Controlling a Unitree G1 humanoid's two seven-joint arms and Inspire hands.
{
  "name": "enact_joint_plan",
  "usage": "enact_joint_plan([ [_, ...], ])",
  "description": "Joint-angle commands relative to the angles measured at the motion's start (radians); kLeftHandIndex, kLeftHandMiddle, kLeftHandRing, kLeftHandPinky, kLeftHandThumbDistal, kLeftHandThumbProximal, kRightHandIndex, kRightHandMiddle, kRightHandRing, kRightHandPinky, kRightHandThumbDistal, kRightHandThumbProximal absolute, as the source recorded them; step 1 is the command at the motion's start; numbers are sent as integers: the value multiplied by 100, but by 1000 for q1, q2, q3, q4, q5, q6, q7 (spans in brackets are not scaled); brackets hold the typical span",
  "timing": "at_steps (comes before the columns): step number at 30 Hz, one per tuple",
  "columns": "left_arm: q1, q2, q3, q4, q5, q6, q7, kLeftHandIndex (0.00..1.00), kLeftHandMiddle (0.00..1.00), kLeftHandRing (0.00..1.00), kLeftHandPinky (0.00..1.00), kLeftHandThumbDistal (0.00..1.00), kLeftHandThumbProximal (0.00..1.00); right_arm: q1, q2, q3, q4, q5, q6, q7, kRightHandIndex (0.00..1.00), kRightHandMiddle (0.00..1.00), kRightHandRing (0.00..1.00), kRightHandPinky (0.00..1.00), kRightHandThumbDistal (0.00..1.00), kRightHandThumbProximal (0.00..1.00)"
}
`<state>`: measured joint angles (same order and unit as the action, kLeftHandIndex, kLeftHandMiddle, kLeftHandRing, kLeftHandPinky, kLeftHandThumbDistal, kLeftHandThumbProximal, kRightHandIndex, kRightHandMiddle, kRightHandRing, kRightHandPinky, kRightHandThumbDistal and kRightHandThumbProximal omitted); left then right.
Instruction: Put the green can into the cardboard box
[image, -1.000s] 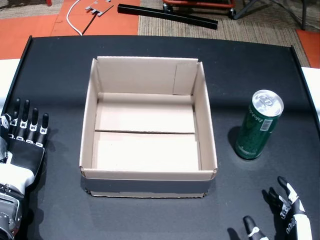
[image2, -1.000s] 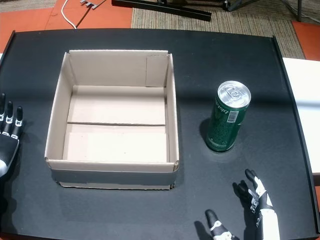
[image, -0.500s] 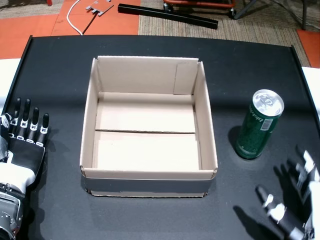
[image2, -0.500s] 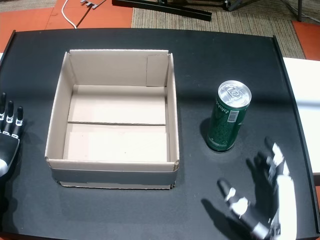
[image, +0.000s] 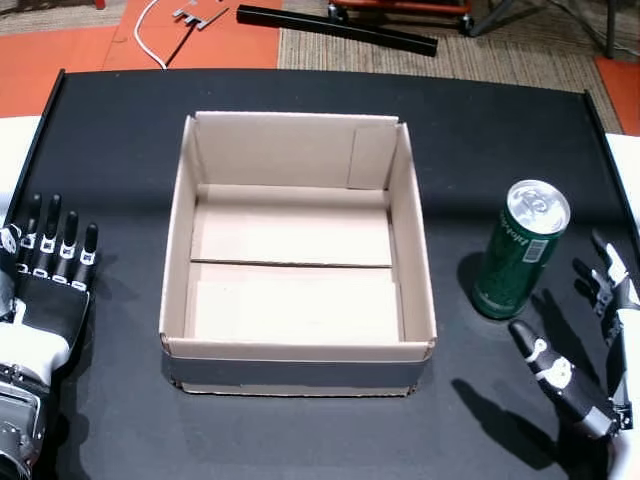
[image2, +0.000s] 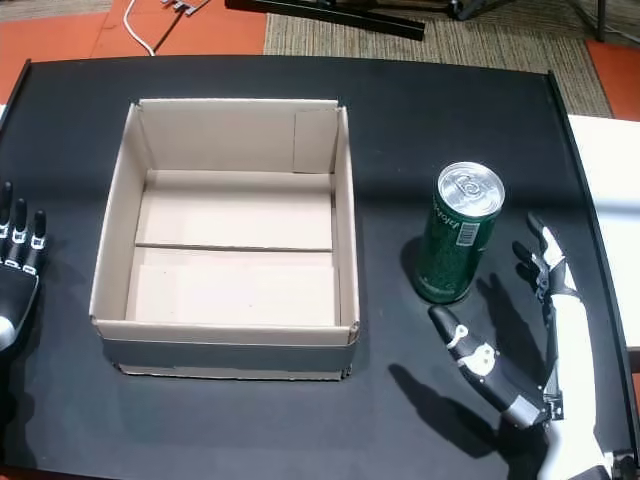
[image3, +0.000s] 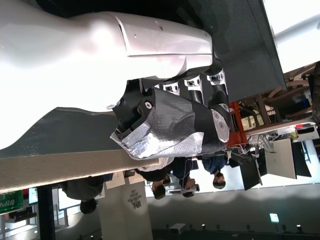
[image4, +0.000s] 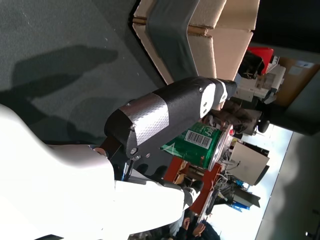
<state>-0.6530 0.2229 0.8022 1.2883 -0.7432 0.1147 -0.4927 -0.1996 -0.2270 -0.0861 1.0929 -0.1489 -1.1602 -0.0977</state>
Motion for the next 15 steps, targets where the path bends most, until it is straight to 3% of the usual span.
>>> enact_joint_plan([
  [1,82,-12,-3,51,30,19,58,40,43,56,68,6,42,-21,12,-5,7,52,21,47,92,96,98,100,100,50],
  [9,77,-11,-4,49,31,14,59,39,42,54,70,6,42,-133,33,-78,36,301,151,393,96,98,98,100,100,44],
  [12,81,-9,-6,50,34,12,50,38,41,54,68,10,40,-173,28,-100,59,335,185,477,97,98,99,100,100,42],
  [15,80,-7,-3,50,32,15,53,39,42,54,69,8,39,-195,31,-114,69,349,203,531,97,98,99,100,100,42],
])
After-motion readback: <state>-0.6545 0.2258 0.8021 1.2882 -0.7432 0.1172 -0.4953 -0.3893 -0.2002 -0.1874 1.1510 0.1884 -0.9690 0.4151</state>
